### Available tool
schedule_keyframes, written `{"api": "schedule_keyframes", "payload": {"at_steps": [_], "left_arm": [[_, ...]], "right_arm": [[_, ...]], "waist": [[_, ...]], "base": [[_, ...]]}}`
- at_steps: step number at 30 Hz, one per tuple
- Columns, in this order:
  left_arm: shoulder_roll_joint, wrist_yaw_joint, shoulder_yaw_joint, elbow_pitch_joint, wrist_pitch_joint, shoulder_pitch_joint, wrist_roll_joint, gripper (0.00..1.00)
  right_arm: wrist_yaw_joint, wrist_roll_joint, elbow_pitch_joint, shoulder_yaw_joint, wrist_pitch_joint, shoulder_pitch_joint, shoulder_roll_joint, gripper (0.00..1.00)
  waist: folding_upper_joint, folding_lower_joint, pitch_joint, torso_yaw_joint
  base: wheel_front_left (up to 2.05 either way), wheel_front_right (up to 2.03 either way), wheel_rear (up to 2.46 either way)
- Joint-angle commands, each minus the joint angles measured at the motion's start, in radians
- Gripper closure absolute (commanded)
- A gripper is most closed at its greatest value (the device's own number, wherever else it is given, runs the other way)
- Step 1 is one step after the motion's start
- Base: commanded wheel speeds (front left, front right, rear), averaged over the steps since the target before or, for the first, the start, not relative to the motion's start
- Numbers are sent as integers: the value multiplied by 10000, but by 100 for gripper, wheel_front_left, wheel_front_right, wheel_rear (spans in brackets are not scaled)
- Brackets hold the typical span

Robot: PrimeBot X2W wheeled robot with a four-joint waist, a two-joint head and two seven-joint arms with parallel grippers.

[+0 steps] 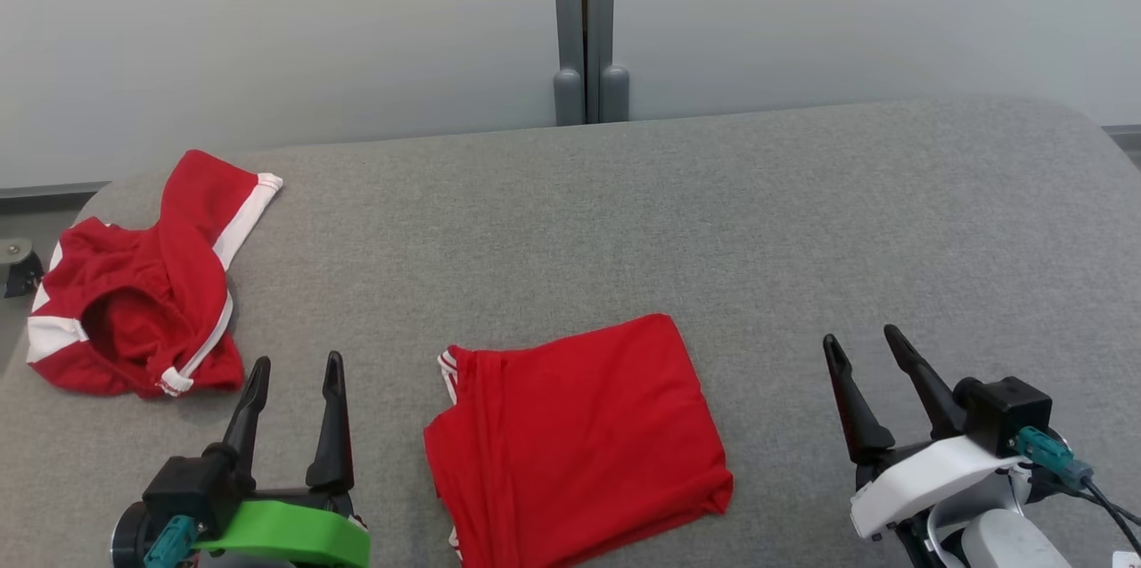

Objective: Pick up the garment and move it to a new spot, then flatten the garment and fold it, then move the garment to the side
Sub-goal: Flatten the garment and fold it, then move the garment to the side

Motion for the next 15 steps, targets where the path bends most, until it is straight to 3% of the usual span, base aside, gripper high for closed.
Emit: {"api": "schedule_keyframes", "payload": {"at_steps": [1,6,15], "left_arm": [[49,-28,18,14,-26,-44,-51,0],[38,-28,26,-66,-25,-46,-35,0],[-2,-28,-163,-200,-25,-190,-118,0]], "right_arm": [[-1,25,68,58,-23,-147,-28,0],[-1,65,815,326,55,-602,57,0],[-1,881,3257,1832,2848,-2541,483,0]], "waist": [[0,0,18,73],[0,0,86,259],[0,0,214,844]], "base": [[0,0,0],[0,0,0],[0,0,0]]}}
